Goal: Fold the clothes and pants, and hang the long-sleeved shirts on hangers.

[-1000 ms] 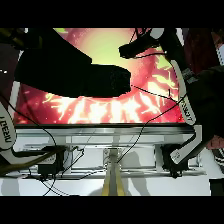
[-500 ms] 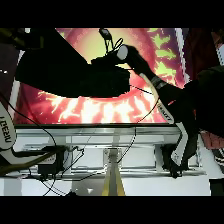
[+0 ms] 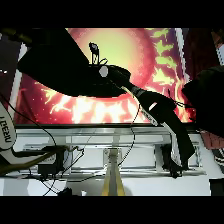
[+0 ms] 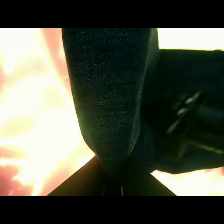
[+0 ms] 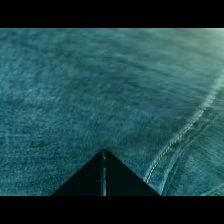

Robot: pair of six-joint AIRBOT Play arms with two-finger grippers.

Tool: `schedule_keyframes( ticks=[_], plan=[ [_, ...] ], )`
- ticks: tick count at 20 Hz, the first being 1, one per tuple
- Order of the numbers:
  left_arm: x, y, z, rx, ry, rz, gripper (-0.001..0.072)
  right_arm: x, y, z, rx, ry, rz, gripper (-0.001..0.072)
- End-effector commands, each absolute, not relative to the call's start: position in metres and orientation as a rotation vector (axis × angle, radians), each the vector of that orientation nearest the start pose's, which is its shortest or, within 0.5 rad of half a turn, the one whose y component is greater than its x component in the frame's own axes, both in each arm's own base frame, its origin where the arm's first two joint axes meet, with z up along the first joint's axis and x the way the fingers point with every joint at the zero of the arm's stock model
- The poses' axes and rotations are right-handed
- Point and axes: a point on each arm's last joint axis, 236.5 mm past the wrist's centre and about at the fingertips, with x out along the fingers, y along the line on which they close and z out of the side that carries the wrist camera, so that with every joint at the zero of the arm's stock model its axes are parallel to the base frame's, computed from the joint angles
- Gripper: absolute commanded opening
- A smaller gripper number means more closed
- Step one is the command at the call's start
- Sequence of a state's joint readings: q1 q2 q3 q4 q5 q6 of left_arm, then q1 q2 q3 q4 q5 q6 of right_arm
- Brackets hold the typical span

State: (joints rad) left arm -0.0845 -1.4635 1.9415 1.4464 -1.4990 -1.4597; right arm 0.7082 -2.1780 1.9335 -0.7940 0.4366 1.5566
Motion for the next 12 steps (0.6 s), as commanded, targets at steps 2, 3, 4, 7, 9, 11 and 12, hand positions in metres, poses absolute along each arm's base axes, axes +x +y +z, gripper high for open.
schedule_keyframes(
  ticks=[2, 3, 4, 7, 9, 11, 12],
  plan=[
    [0.468, -0.117, 0.223, -0.123, 0.87, -0.384, 0.0029, 0.503, 0.491, -0.047, 0.476, 0.868, 0.701, 0.0021],
    [0.466, -0.125, 0.226, -0.155, 0.867, -0.412, 0.0029, 0.507, 0.477, -0.051, 0.436, 0.892, 0.694, 0.0022],
    [0.464, -0.132, 0.229, -0.177, 0.867, -0.44, 0.0029, 0.513, 0.457, -0.052, 0.402, 0.925, 0.682, 0.0021],
    [0.457, -0.158, 0.231, -0.28, 0.888, -0.519, 0.0029, 0.534, 0.379, -0.039, 0.35, 1.019, 0.623, 0.0022],
    [0.447, -0.179, 0.212, -0.344, 0.962, -0.554, 0.0029, 0.55, 0.315, -0.016, 0.347, 1.047, 0.563, 0.0022],
    [0.433, -0.206, 0.179, -0.372, 1.057, -0.576, 0.0029, 0.564, 0.255, 0.015, 0.381, 1.038, 0.503, 0.0022],
    [0.426, -0.224, 0.166, -0.381, 1.09, -0.603, 0.0029, 0.569, 0.225, 0.031, 0.4, 1.021, 0.472, 0.0022]
  ],
)
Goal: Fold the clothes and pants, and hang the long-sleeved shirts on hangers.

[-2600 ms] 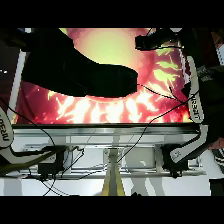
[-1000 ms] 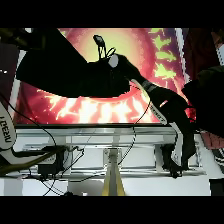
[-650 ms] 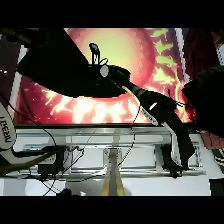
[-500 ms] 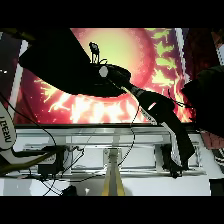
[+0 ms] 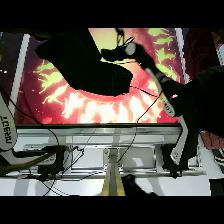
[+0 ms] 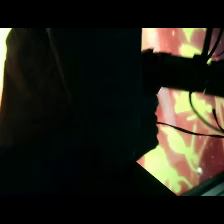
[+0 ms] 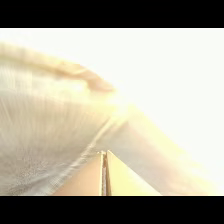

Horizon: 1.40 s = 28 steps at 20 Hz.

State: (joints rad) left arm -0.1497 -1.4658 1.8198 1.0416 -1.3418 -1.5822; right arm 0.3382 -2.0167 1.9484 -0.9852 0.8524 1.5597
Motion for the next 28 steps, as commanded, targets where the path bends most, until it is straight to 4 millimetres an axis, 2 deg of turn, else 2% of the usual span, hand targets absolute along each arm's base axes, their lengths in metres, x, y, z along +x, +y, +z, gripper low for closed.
schedule_keyframes(
  ticks=[1, 2, 4, 6, 7, 9, 10, 11, 13, 15, 17, 19, 21, 22, 23, 24, 25, 26, 27, 28],
  plan=[
    [0.418, -0.249, 0.157, -0.421, 1.119, -0.644, 0.0029, 0.573, 0.2, 0.046, 0.415, 1.003, 0.445, 0.0021],
    [0.411, -0.276, 0.156, -0.467, 1.125, -0.7, 0.0029, 0.576, 0.176, 0.061, 0.427, 0.981, 0.416, 0.0022],
    [0.403, -0.334, 0.172, -0.591, 1.084, -0.82, 0.0029, 0.578, 0.136, 0.083, 0.443, 0.948, 0.369, 0.0022],
    [0.401, -0.369, 0.18, -0.622, 1.023, -0.863, 0.0036, 0.575, 0.108, 0.098, 0.456, 0.935, 0.337, 0.0022],
    [0.4, -0.379, 0.175, -0.591, 1.005, -0.862, 0.0133, 0.572, 0.099, 0.102, 0.459, 0.94, 0.329, 0.0022],
    [0.399, -0.383, 0.157, -0.456, 0.982, -0.875, 0.0673, 0.564, 0.087, 0.101, 0.448, 0.971, 0.321, 0.0022],
    [0.401, -0.379, 0.148, -0.401, 0.981, -0.866, 0.072, 0.559, 0.082, 0.096, 0.414, 0.994, 0.326, 0.0022],
    [0.405, -0.372, 0.141, -0.356, 0.978, -0.85, 0.072, 0.554, 0.076, 0.089, 0.342, 1.012, 0.333, 0.0022],
    [0.421, -0.35, 0.131, -0.278, 0.958, -0.784, 0.072, 0.545, 0.052, 0.07, 0.173, 1.07, 0.295, 0.0021],
    [0.432, -0.327, 0.121, -0.232, 0.969, -0.731, 0.0714, 0.53, 0.027, 0.046, 0.101, 1.165, 0.235, 0.002],
    [0.434, -0.308, 0.114, -0.23, 1.012, -0.705, 0.0714, 0.505, 0.01, 0.013, 0.106, 1.29, 0.228, 0.002],
    [0.435, -0.291, 0.108, -0.217, 1.045, -0.692, 0.0714, 0.468, 0.001, -0.025, 0.18, 1.431, 0.271, 0.0019],
    [0.436, -0.276, 0.104, -0.21, 1.072, -0.68, 0.071, 0.426, 0.009, -0.056, 0.332, 1.552, 0.364, 0.0019],
    [0.438, -0.27, 0.104, -0.214, 1.076, -0.67, 0.0635, 0.409, 0.022, -0.066, 0.424, 1.576, 0.433, 0.002],
    [0.44, -0.266, 0.104, -0.219, 1.073, -0.663, 0.0524, 0.398, 0.037, -0.071, 0.495, 1.561, 0.518, 0.002],
    [0.442, -0.263, 0.106, -0.222, 1.069, -0.657, 0.0469, 0.389, 0.054, -0.072, 0.557, 1.523, 0.598, 0.002],
    [0.443, -0.261, 0.107, -0.221, 1.065, -0.657, 0.0469, 0.385, 0.069, -0.072, 0.616, 1.492, 0.634, 0.0022],
    [0.443, -0.261, 0.108, -0.211, 1.059, -0.662, 0.0469, 0.382, 0.082, -0.073, 0.691, 1.473, 0.637, 0.0052],
    [0.443, -0.261, 0.107, -0.208, 1.058, -0.663, 0.0469, 0.379, 0.091, -0.078, 0.735, 1.472, 0.635, 0.0212],
    [0.443, -0.261, 0.107, -0.209, 1.058, -0.663, 0.0469, 0.377, 0.096, -0.085, 0.745, 1.474, 0.621, 0.0406]
  ],
)
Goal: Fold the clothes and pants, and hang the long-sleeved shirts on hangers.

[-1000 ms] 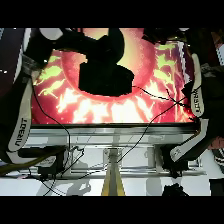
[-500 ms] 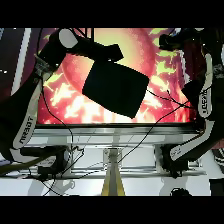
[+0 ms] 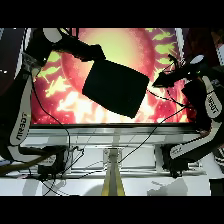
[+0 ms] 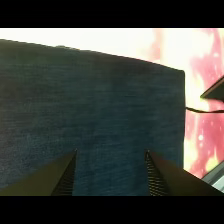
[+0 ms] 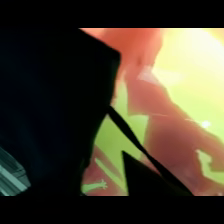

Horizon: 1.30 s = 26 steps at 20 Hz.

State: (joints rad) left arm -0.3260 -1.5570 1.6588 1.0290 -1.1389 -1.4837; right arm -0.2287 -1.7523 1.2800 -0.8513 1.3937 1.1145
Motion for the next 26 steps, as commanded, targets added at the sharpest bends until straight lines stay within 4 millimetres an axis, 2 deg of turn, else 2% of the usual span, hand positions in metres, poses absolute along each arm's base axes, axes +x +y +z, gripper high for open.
schedule_keyframes(
  ticks=[1, 2, 7, 8, 10, 13, 16, 18, 20, 21, 22, 24, 26],
  plan=[
    [0.443, -0.261, 0.108, -0.209, 1.058, -0.664, 0.0469, 0.376, 0.102, -0.092, 0.737, 1.478, 0.605, 0.0629],
    [0.443, -0.261, 0.108, -0.209, 1.058, -0.663, 0.0469, 0.375, 0.109, -0.096, 0.726, 1.483, 0.602, 0.0702],
    [0.443, -0.261, 0.108, -0.209, 1.058, -0.663, 0.0469, 0.371, 0.174, -0.106, 0.632, 1.512, 0.627, 0.0691],
    [0.443, -0.261, 0.108, -0.209, 1.058, -0.663, 0.0469, 0.378, 0.188, -0.108, 0.605, 1.476, 0.621, 0.0691],
    [0.443, -0.261, 0.108, -0.209, 1.058, -0.663, 0.0469, 0.404, 0.212, -0.106, 0.566, 1.364, 0.597, 0.0691],
    [0.443, -0.261, 0.108, -0.209, 1.057, -0.664, 0.0469, 0.442, 0.252, -0.079, 0.563, 1.208, 0.609, 0.069],
    [0.443, -0.261, 0.108, -0.209, 1.057, -0.663, 0.0469, 0.455, 0.301, -0.071, 0.521, 1.165, 0.668, 0.0687],
    [0.443, -0.261, 0.107, -0.209, 1.058, -0.663, 0.0469, 0.454, 0.329, -0.081, 0.522, 1.19, 0.692, 0.0611],
    [0.443, -0.261, 0.107, -0.209, 1.058, -0.664, 0.0469, 0.456, 0.344, -0.089, 0.503, 1.187, 0.701, 0.0325],
    [0.443, -0.261, 0.107, -0.208, 1.058, -0.663, 0.0469, 0.46, 0.345, -0.09, 0.502, 1.169, 0.689, 0.0146],
    [0.443, -0.261, 0.107, -0.208, 1.058, -0.663, 0.0469, 0.467, 0.343, -0.09, 0.504, 1.147, 0.672, 0.0027],
    [0.443, -0.261, 0.107, -0.209, 1.058, -0.663, 0.0469, 0.478, 0.332, -0.086, 0.494, 1.124, 0.657, 0.0022],
    [0.443, -0.261, 0.107, -0.208, 1.058, -0.663, 0.0469, 0.49, 0.307, -0.074, 0.453, 1.115, 0.658, 0.0021]
  ],
)
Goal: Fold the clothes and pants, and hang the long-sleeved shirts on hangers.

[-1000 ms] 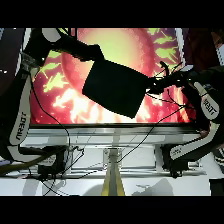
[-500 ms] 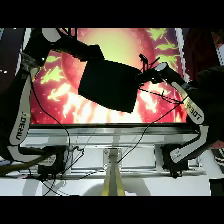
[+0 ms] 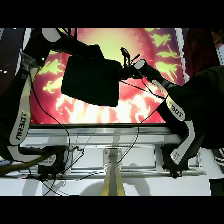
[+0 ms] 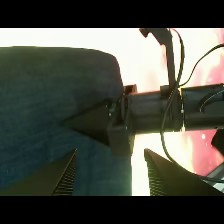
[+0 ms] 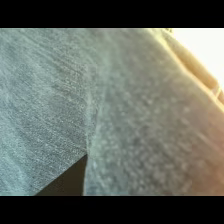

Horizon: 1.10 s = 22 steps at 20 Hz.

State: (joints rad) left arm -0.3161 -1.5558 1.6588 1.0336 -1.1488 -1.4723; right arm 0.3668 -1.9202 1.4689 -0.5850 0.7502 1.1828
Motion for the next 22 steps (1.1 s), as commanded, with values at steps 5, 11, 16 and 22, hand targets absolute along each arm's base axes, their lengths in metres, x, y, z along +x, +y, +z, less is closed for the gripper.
schedule_keyframes(
  ticks=[5, 11, 16, 22],
  plan=[
    [0.444, -0.26, 0.108, -0.196, 1.05, -0.67, 0.0464, 0.533, 0.189, 0.007, 0.398, 0.958, 0.509, 0.0021],
    [0.446, -0.257, 0.126, -0.197, 0.994, -0.668, 0.0433, 0.523, 0.006, 0.152, 0.375, 0.695, 0.201, 0.0021],
    [0.446, -0.256, 0.146, -0.199, 0.942, -0.671, 0.0433, 0.436, -0.145, 0.231, 0.369, 0.579, -0.191, 0.0022],
    [0.443, -0.255, 0.154, -0.198, 0.926, -0.674, 0.0433, 0.247, -0.272, 0.243, 0.331, 0.732, -0.755, 0.0021]
  ],
)
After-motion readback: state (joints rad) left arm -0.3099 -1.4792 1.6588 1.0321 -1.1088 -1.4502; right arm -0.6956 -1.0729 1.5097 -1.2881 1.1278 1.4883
